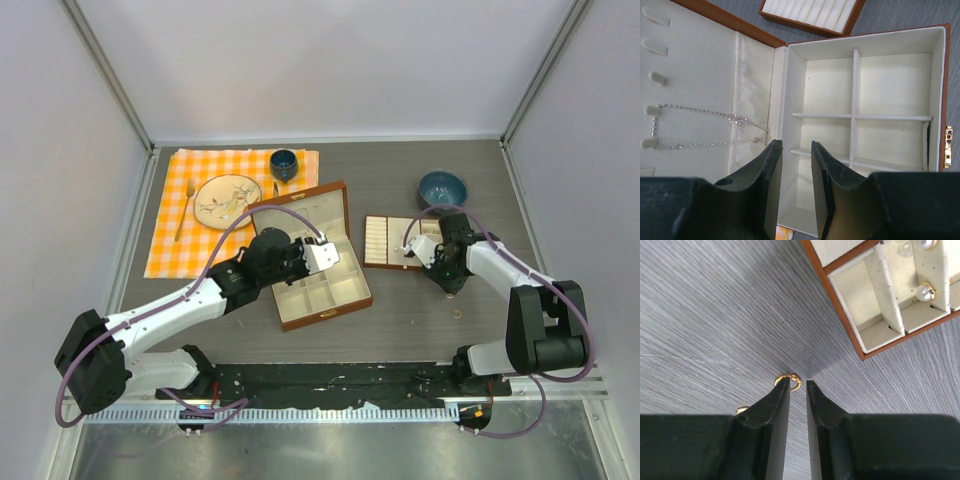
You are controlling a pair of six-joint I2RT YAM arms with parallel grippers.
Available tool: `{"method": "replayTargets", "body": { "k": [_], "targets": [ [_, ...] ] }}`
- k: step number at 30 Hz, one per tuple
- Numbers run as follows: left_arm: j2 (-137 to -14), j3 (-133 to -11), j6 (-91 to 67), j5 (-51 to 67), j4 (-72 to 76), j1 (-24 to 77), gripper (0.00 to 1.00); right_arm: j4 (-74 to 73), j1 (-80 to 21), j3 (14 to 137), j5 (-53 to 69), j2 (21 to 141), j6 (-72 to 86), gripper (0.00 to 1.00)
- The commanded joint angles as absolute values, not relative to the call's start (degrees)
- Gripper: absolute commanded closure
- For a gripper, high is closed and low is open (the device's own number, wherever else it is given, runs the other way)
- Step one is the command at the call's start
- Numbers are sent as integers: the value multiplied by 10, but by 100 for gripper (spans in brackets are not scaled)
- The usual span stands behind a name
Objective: Organize the mixed jewelry
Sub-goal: Pick up the jewelry from the center of the board.
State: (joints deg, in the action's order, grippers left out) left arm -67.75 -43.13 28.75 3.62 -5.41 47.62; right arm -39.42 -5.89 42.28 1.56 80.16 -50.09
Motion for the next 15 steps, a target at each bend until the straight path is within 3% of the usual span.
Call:
{"method": "replayTargets", "body": {
  "k": [1,15],
  "targets": [
    [-664,-433,287,38,-37,475,66,-408,-58,417,11,774,-504,75],
    [-663,-431,287,40,-36,475,66,-409,-37,415,28,777,-510,76]
  ]
}}
